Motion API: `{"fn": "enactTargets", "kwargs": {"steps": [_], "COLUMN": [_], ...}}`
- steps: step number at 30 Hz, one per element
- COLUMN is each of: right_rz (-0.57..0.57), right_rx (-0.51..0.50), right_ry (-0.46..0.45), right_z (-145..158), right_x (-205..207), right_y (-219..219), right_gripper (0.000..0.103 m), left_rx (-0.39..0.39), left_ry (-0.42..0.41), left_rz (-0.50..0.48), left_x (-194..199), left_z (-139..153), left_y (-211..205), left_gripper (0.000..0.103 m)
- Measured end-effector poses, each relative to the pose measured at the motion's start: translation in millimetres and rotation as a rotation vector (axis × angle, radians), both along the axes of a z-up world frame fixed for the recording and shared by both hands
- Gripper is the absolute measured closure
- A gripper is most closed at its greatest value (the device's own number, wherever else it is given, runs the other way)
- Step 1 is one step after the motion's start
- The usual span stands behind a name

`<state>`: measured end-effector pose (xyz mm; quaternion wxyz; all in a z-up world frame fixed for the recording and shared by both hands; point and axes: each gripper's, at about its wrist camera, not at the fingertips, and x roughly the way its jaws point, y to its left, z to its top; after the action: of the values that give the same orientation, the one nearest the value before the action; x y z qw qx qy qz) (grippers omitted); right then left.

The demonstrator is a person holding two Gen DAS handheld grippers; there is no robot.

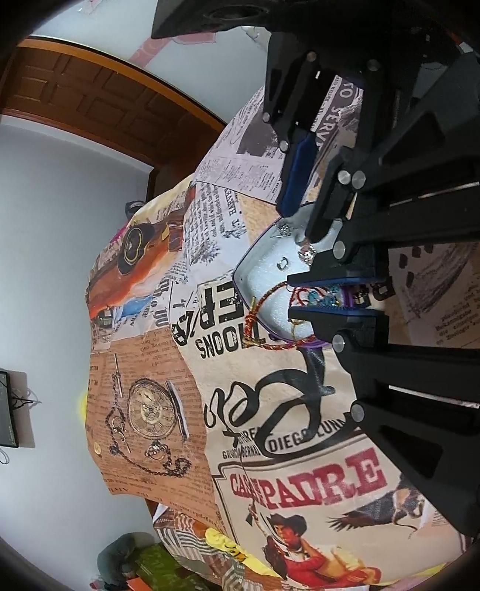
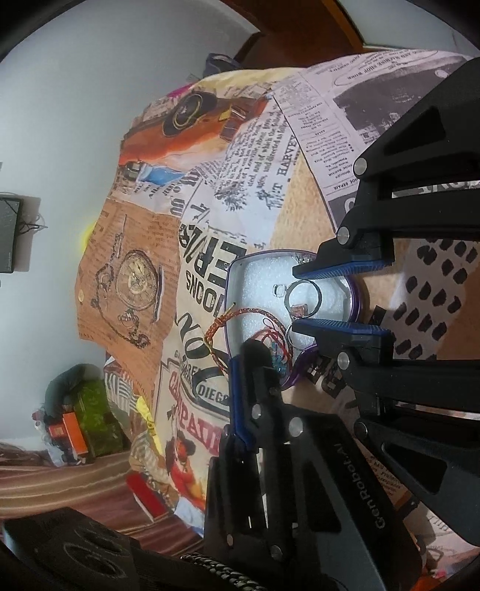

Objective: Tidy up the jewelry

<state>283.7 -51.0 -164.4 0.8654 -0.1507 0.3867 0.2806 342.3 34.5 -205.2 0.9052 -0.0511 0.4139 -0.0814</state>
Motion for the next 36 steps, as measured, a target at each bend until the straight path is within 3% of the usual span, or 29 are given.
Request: {"fn": "enactTargets", "kwargs": {"steps": [3,5,12,19,24,30,36], "right_rz": [-0.006,-0.012,-0.031,-0.049,-0.051,-0.072,-0.092], "right_rx": [-0.009,-0.012,-0.011,0.057,0.147,0.27,0.391], "right_ry": [-0.011,-0.016,-0.026,-0.078,-0.156,-0.342,-0.528], "right_z": [2,3,14,56,107,183,227], "right_x": [-1,-2,-10,-35,-69,-140,-224], "right_y": [0,-1,-6,-24,-40,-65,-84], "right_gripper": [0.083,0.082,0.08,0.08,0.08,0.08,0.08], "left_rx": [-0.01,-0.016,-0.019,-0.015,-0.001,-0.028,0.026], "left_ry": [-0.001,-0.013,-0.059,-0.154,-0.28,-0.467,-0.678], "left_rz": [0.015,0.028,0.06,0.095,0.106,0.085,0.123], "left_x": [-4,-8,-23,-62,-108,-181,-262], "left_z": [3,7,33,79,130,194,234], "left_y": [5,8,15,17,11,3,-11], "left_gripper": [0.087,0.072,0.072,0.072,0.072,0.071,0.061]}}
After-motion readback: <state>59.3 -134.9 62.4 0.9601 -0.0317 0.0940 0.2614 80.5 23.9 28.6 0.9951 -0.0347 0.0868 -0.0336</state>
